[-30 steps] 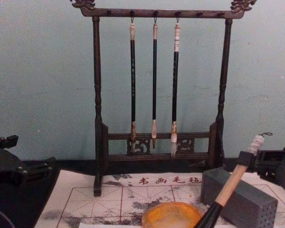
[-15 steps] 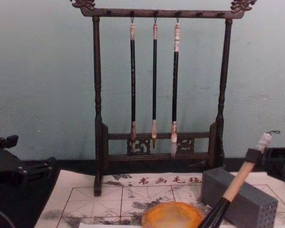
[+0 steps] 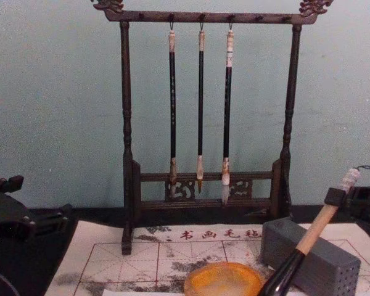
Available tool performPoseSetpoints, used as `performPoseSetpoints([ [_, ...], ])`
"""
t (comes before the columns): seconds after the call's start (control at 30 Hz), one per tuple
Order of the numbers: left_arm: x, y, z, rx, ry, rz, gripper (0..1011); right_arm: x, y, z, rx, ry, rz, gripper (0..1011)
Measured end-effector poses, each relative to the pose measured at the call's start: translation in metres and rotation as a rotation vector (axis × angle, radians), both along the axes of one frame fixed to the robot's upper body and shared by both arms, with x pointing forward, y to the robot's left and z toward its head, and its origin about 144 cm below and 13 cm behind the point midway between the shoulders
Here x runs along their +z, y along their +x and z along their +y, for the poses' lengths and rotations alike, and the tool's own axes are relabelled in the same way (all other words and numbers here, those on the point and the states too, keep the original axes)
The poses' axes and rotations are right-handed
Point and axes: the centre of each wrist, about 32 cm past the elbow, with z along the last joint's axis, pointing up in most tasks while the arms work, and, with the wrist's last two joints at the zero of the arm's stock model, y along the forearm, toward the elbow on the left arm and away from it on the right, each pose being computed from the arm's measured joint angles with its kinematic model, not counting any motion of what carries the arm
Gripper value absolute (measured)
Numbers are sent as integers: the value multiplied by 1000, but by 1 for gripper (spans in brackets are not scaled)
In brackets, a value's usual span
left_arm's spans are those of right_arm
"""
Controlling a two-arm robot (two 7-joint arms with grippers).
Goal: Pick up the brush from the inkstone, write on the paper, then place the brush back to its original position.
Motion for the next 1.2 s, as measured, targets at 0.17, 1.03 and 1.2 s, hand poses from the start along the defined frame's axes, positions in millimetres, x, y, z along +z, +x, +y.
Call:
performPoseSetpoints([
  [0.17, 0, 0, 0, 0, 0, 0, 1001, 1, -1, -2, -7, 11, -1, 174],
  [1.03, 0, 0, 0, 0, 0, 0, 1001, 8, -3, 1, -87, 87, 14, 174],
  [1.2, 0, 0, 0, 0, 0, 0, 1001, 7, -4, 2, -103, 93, 13, 174],
])
